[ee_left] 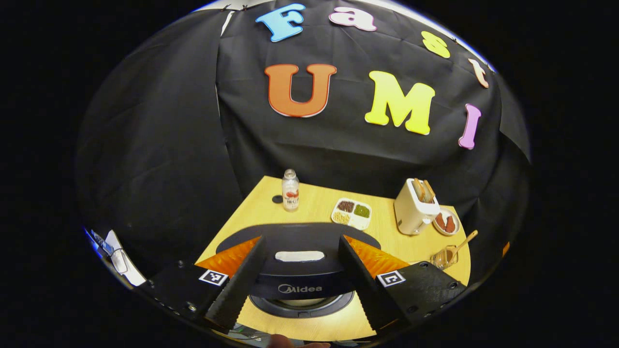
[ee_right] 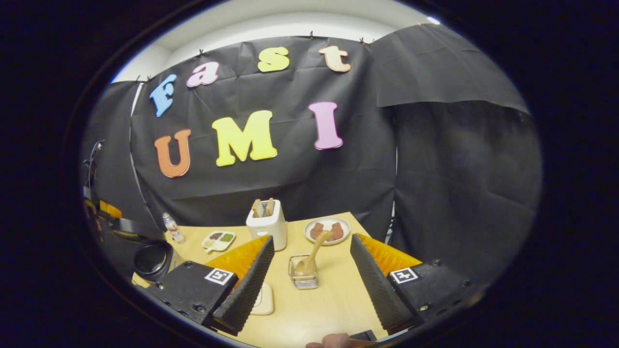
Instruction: Close the left gripper, press the button to open the rice cooker; take a wooden spoon from the chopstick holder with the right hand, scoop a spoonful of rice and pour it into the rice cooker, then put the wooden spoon back into the chopstick holder.
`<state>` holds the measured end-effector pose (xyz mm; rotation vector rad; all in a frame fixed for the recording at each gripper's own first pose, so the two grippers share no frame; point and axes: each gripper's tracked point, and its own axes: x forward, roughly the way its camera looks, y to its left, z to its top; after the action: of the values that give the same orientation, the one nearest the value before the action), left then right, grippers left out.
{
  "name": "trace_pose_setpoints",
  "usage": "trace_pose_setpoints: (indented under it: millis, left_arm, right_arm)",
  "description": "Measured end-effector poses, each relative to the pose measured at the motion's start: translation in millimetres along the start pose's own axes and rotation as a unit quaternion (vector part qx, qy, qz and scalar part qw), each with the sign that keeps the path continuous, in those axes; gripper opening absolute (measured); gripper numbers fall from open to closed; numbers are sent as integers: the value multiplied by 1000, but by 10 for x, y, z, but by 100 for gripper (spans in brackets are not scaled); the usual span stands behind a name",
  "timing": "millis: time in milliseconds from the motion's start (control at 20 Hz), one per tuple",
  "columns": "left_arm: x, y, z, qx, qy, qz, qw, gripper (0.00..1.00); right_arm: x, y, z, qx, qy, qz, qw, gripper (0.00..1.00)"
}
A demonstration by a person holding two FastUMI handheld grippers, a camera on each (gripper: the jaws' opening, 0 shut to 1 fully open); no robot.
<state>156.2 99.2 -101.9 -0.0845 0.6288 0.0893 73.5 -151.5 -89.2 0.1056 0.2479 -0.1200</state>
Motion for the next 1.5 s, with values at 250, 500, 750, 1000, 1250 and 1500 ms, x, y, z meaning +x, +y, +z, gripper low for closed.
trace_pose_setpoints:
  millis: [250, 500, 750, 1000, 1250, 1500]
  left_arm:
    - [15, -38, -684, 9, 44, 6, 999, 97]
    - [98, -52, -923, 11, 73, 7, 997, 97]
    - [145, -45, -1175, 1, 104, 10, 995, 97]
    - [182, -30, -1240, 2, 110, 13, 994, 97]
    - [201, -25, -1307, 3, 95, 12, 995, 99]
    - [132, 11, -1126, -14, 24, 28, 999, 95]
  right_arm:
    - [4, 239, -39, -9, 8, 36, 999, 99]
    - [-37, 339, -7, -20, 6, 50, 999, 100]
    - [-66, 324, 42, -22, 3, 51, 998, 100]
    - [-67, 373, 28, -24, 7, 54, 998, 100]
    - [-66, 564, 3, -33, 11, 74, 997, 100]
    - [-81, 754, 195, -42, -9, 85, 995, 100]
